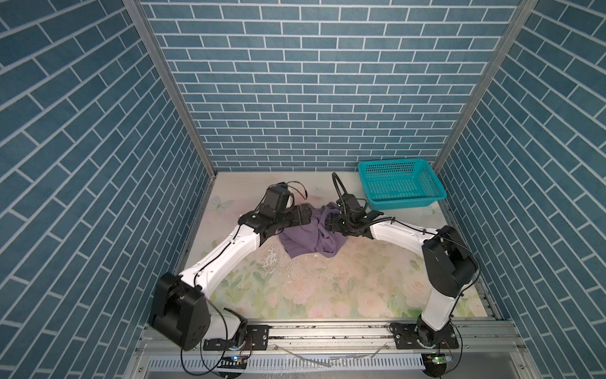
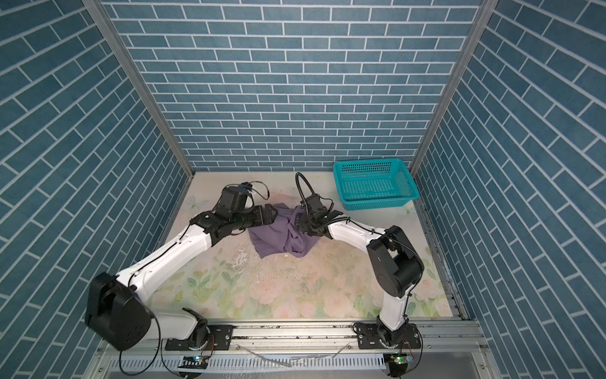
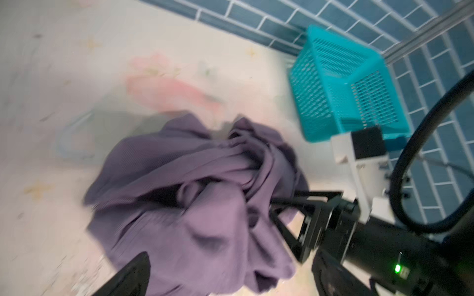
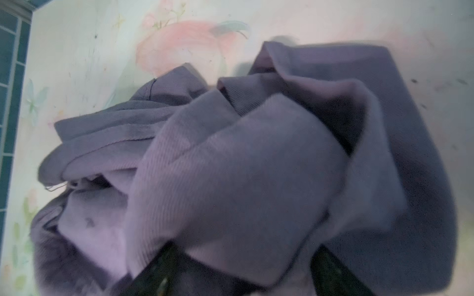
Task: Fold and stack the trousers
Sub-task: Pick up the trousers from the center of the table, then place the trousers at the center of the table.
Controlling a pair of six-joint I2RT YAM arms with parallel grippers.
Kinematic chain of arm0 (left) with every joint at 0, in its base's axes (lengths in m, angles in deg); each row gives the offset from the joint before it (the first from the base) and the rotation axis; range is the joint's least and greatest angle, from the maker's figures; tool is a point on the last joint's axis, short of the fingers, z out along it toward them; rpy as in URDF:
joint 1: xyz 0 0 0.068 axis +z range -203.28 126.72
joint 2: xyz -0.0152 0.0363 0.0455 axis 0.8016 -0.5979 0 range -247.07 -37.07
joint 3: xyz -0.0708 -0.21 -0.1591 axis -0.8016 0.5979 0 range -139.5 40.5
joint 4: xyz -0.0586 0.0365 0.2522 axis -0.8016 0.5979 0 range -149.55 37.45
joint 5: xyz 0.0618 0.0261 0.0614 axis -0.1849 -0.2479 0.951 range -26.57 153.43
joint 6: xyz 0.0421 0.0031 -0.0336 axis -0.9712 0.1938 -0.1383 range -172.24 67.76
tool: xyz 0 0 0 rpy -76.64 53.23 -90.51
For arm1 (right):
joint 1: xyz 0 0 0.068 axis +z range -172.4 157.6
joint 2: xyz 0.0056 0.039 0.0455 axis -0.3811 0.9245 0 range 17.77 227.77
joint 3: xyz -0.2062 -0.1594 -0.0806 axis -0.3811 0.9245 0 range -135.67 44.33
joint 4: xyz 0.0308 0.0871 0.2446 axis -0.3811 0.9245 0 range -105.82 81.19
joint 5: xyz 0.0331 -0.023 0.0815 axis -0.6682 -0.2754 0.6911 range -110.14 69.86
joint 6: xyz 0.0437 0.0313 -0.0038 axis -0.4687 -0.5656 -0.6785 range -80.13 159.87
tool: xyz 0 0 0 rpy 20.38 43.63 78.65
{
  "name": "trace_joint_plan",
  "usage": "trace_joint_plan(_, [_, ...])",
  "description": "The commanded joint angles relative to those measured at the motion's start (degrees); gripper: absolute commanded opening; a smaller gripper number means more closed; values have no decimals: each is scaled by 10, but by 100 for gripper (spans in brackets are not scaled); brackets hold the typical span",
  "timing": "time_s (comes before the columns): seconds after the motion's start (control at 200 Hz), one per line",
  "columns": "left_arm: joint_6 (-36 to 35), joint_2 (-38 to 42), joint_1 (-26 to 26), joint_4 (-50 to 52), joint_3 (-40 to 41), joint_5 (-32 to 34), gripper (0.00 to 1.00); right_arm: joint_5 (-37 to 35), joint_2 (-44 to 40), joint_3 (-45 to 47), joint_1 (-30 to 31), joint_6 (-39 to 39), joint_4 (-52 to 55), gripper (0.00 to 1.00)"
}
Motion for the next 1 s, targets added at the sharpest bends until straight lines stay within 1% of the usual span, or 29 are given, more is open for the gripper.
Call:
trace_joint_plan(0.0, [-11, 68, 34, 85, 52, 27, 99, 25, 72, -94, 0, 3, 32, 30])
trace_joint_plan(0.005, [-11, 72, 35, 86, 54, 26, 99, 26, 74, -100, 0, 4, 35, 25])
trace_joint_plan(0.01, [-11, 76, 36, 88, 56, 27, 99, 28, 77, -106, 0, 5, 38, 23])
trace_joint_plan(0.025, [-10, 87, 42, 91, 63, 26, 99, 31, 83, -121, 0, 10, 48, 8])
trace_joint_plan(0.035, [-11, 92, 44, 92, 66, 25, 99, 32, 86, -132, 0, 14, 54, 1])
trace_joint_plan(0.04, [-10, 96, 44, 93, 68, 24, 99, 31, 87, -135, 0, 16, 57, 0])
trace_joint_plan(0.135, [-8, 144, 60, 107, 92, 26, 99, 26, 84, -233, 2, 58, 107, 0])
trace_joint_plan(0.185, [-4, 157, 65, 113, 97, 29, 99, 9, 79, -298, 2, 88, 146, 0])
trace_joint_plan(0.315, [1, 173, 70, 122, 100, 28, 99, -7, 102, -529, 2, 154, 256, 0])
trace_joint_plan(0.45, [4, 199, 72, 97, 116, 14, 99, 32, 157, -766, 2, 185, 325, 0])
trace_joint_plan(0.5, [4, 211, 73, 92, 118, 12, 99, 54, 166, -816, 2, 187, 331, 0])
trace_joint_plan(0.54, [2, 218, 75, 91, 117, 13, 99, 87, 160, -826, 2, 187, 322, 0])
trace_joint_plan(0.61, [0, 225, 77, 96, 111, 17, 99, 138, 130, -799, 2, 187, 299, 0])
trace_joint_plan(0.67, [-1, 226, 78, 103, 104, 22, 99, 180, 93, -742, 3, 188, 280, 0])
trace_joint_plan(0.725, [-1, 224, 79, 108, 96, 21, 99, 201, 43, -657, 8, 196, 267, 0])
trace_joint_plan(0.77, [-2, 221, 79, 110, 92, 16, 99, 201, -5, -563, 14, 203, 249, 0])
trace_joint_plan(0.815, [-2, 218, 79, 112, 90, 13, 99, 188, -60, -447, 20, 204, 216, 0])
trace_joint_plan(0.89, [1, 216, 80, 114, 92, 16, 99, 142, -151, -253, 21, 182, 152, 0])
trace_joint_plan(0.945, [6, 215, 80, 107, 101, 19, 99, 96, -210, -134, 21, 164, 125, 7])
trace_joint_plan(0.995, [13, 212, 80, 95, 113, 18, 99, 43, -252, -47, 19, 147, 123, 16])
